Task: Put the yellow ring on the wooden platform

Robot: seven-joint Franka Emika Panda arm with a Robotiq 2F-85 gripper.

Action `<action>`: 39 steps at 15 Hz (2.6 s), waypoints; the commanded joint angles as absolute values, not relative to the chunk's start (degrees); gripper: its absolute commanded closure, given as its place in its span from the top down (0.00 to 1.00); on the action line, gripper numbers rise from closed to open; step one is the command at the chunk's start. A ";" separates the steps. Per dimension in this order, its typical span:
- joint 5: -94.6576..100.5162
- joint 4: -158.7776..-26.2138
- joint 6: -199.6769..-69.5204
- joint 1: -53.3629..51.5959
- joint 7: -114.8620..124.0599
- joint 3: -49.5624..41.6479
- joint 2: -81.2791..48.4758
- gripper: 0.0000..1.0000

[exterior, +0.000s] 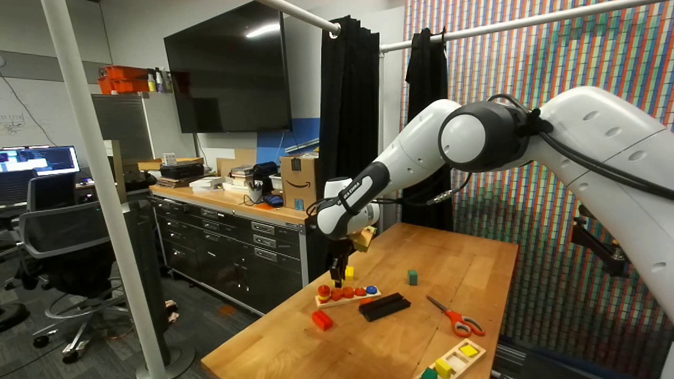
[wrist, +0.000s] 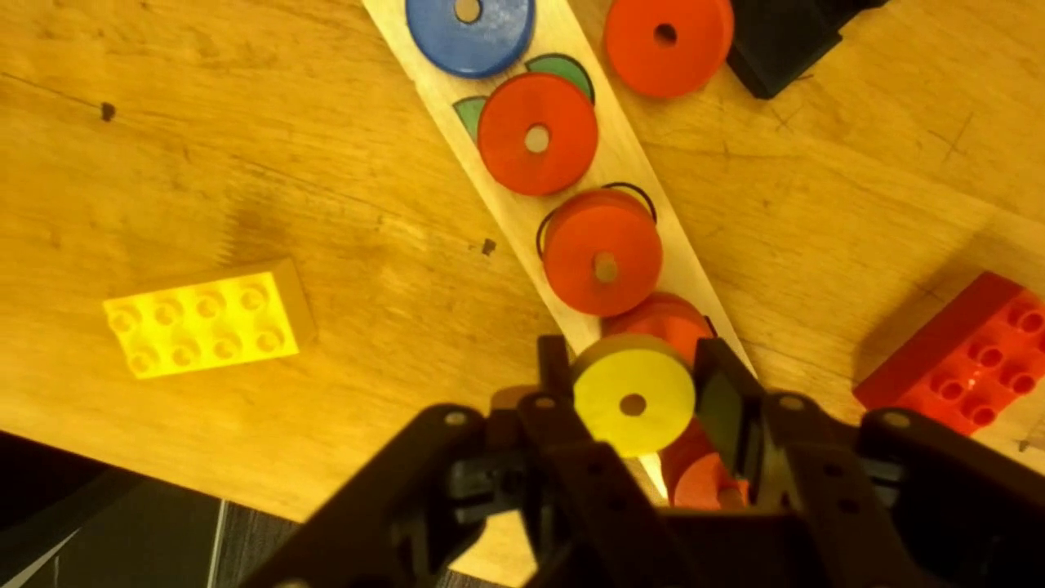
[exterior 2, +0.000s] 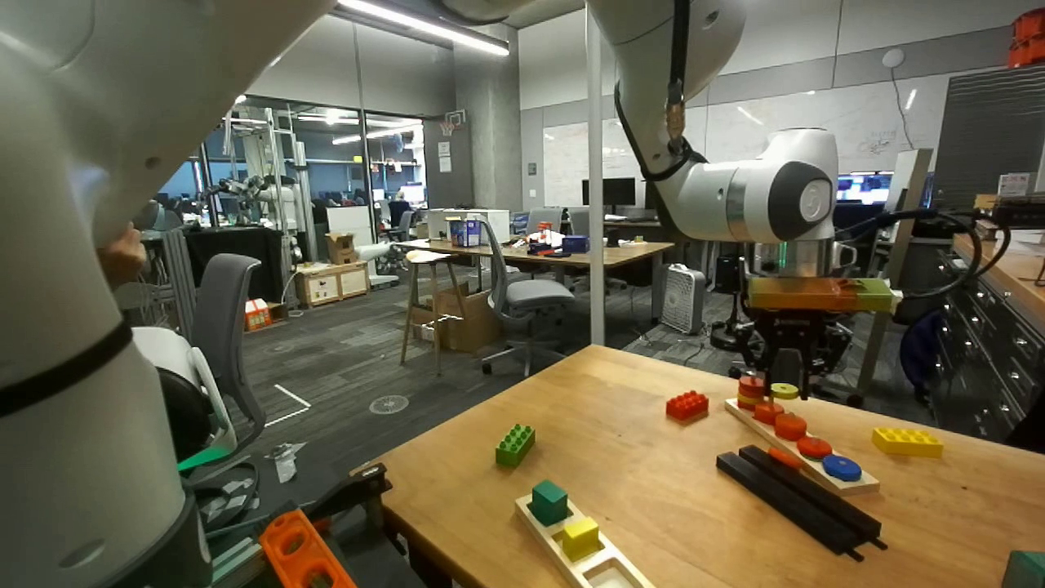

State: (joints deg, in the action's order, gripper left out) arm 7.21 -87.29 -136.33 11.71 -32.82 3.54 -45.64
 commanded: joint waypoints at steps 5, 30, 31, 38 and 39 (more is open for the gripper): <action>5.44 -82.58 -133.68 12.33 -34.34 4.77 -48.14 0.23; 4.19 -82.08 -129.83 12.00 -32.98 4.45 -48.05 0.23; 4.16 -82.01 -129.77 12.03 -33.00 4.45 -48.10 0.23; 3.93 -81.57 -130.23 12.34 -33.35 4.61 -48.78 0.23; 3.83 -81.52 -130.29 12.43 -33.45 4.68 -48.83 0.23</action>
